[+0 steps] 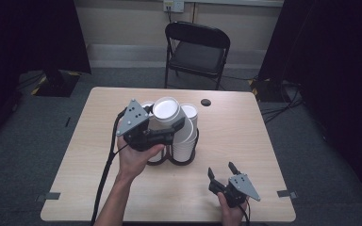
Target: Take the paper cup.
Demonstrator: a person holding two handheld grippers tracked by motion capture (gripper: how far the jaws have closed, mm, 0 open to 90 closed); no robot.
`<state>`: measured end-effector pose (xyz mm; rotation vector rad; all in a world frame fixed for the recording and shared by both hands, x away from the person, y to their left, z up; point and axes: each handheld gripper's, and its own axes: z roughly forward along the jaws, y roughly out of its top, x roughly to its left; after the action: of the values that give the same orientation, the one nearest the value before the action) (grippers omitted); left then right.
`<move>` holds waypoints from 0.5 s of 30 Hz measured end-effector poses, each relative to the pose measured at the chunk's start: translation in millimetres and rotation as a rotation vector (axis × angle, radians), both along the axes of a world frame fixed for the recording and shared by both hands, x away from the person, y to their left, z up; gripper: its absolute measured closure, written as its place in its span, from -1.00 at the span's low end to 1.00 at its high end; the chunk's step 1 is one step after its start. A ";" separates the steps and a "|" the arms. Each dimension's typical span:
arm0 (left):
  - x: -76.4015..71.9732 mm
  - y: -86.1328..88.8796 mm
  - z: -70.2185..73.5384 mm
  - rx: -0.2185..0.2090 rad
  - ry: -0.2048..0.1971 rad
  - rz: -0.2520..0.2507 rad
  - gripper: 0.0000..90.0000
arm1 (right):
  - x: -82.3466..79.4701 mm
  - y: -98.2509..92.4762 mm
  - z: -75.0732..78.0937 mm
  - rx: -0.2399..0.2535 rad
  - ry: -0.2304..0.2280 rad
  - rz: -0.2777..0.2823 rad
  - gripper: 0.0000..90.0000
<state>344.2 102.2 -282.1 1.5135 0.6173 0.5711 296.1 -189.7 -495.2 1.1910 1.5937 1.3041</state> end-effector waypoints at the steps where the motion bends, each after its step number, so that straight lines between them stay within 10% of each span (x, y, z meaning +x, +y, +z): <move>1: -1.4 0.8 -2.0 0.005 0.003 -0.002 -0.53 | -0.1 0.0 0.0 -0.001 0.000 0.001 -0.55; 15: -16.2 5.1 -40.3 0.023 0.052 -0.002 -0.53 | -0.2 -0.1 0.1 0.001 0.002 0.002 -0.55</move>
<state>328.0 107.3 -322.4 1.5548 0.6514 0.5403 296.0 -189.8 -495.1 1.1917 1.5959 1.3056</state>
